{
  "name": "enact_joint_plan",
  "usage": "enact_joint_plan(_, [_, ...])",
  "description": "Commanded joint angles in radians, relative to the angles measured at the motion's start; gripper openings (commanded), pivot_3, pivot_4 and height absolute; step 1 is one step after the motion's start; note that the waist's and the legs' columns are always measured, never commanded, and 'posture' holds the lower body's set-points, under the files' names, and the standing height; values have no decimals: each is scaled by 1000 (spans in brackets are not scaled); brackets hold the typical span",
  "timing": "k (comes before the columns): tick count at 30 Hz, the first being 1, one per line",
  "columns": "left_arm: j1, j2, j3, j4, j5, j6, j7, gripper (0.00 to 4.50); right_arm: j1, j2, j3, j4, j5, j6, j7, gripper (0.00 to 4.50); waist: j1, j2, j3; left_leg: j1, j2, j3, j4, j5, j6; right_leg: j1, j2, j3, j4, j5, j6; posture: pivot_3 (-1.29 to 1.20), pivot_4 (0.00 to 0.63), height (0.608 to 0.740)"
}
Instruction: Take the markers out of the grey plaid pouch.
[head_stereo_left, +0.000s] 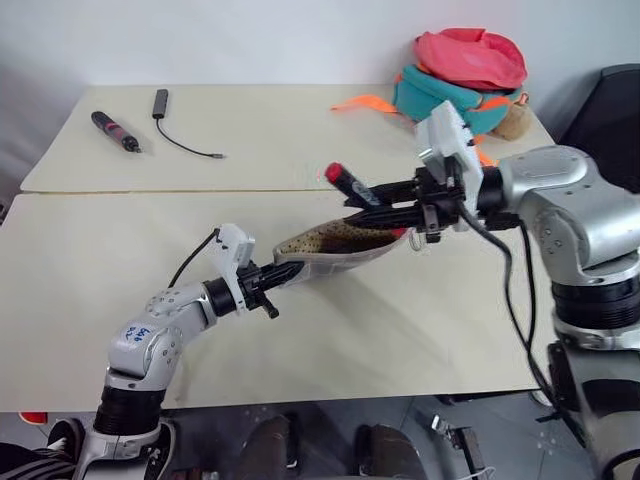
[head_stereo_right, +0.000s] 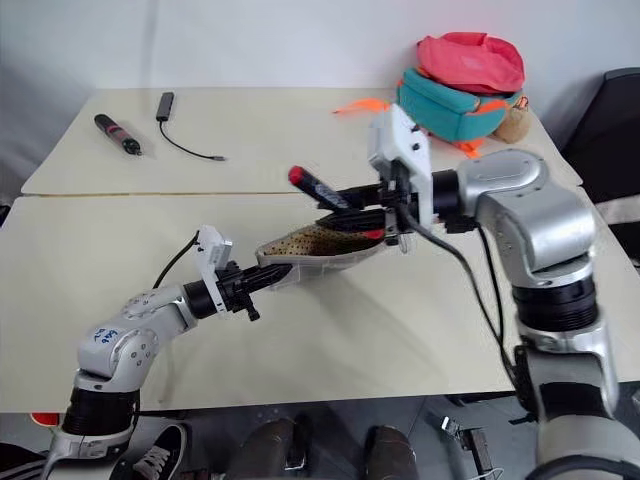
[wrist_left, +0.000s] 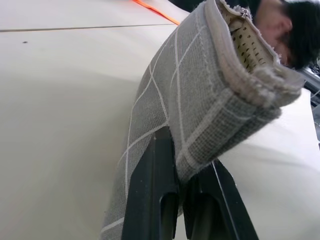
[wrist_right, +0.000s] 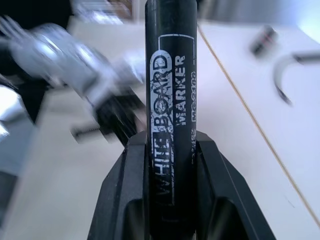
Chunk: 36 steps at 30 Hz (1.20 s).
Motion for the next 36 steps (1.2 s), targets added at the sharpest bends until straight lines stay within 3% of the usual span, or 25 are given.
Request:
enact_joint_plan(1, [-1,29,69,-2,-25,2,-9,0,52,-129,58,80,-174,-187,9,645,-1,0,0,0,0,0,0,-1,-1,0,0,0,0,0,0,0,150,740])
enact_joint_plan(5, [8,45,120,6,-51,21,-11,0,136,-196,91,118,-221,-238,40,645,-4,0,0,0,0,1,-1,0,1,0,0,0,-1,0,0,0,150,740])
enact_joint_plan(12, [17,33,123,-21,-65,43,-11,0,223,-191,174,343,-413,-440,-37,645,-5,0,0,1,1,3,-1,1,1,0,1,0,-1,0,0,0,150,740])
enact_joint_plan(20, [23,30,122,-34,-70,51,-6,0,245,-155,160,408,-405,-453,-7,645,-6,1,1,1,1,1,-1,1,1,0,1,0,-1,0,0,0,150,740])
enact_joint_plan(21, [23,29,120,-34,-70,52,-6,0,242,-149,154,410,-407,-460,-15,1386,-6,1,1,1,1,2,-1,1,1,0,1,0,-1,0,0,0,150,740])
enact_joint_plan(28, [25,23,113,-39,-68,54,-5,0,250,-148,154,406,-410,-454,-9,3703,-5,1,1,1,1,1,0,1,1,1,1,0,-1,0,0,0,150,740])
enact_joint_plan(36, [35,20,109,-53,-73,61,-5,0,154,-146,92,356,-373,-417,-12,3703,-4,1,1,1,1,1,0,1,1,1,1,0,-2,0,0,0,150,740])
